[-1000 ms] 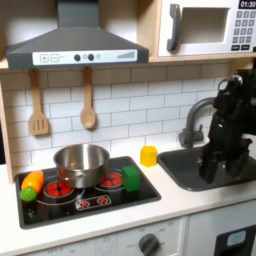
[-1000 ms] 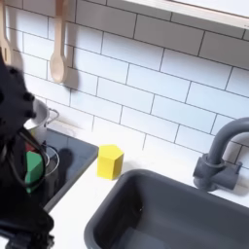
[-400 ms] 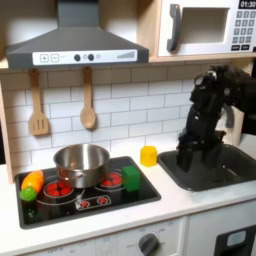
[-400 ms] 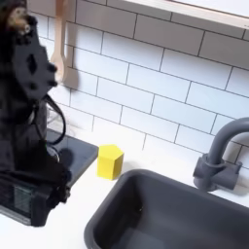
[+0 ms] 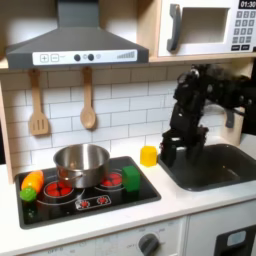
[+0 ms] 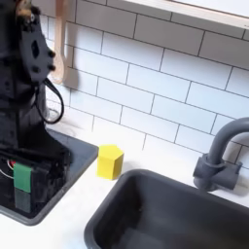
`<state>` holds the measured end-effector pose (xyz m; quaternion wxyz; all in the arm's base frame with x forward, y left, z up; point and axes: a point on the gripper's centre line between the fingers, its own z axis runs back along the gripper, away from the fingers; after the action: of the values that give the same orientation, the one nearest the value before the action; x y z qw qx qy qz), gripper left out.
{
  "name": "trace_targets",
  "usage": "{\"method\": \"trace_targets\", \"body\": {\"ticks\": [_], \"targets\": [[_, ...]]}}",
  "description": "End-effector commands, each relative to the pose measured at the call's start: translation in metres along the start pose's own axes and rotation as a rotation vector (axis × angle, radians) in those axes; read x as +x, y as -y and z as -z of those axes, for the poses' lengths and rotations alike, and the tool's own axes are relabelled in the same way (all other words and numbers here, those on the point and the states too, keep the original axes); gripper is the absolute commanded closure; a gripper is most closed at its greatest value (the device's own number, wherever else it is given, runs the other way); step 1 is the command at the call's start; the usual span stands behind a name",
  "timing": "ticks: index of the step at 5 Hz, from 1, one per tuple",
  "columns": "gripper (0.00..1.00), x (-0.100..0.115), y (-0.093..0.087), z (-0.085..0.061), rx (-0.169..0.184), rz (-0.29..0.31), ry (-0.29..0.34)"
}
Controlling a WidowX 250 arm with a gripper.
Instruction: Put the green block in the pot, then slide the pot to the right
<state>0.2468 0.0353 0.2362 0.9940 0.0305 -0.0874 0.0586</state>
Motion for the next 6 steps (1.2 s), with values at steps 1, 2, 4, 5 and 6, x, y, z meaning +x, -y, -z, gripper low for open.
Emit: {"method": "trace_targets", "body": {"ticks": [1,2,4,5,6], "targets": [[0.0,0.027,-0.017,0.005,0.013,-0.019,0.007],[0.0,0.04,-0.02,0.01,0.023,-0.014,0.009],[0.0,0.058,-0.024,0.021,0.035,-0.018,0.008],[0.0,0.066,-0.031,0.029,0.046,-0.033,0.001],[0.0,0.074,-0.032,0.038,0.049,-0.034,-0.009]]}}
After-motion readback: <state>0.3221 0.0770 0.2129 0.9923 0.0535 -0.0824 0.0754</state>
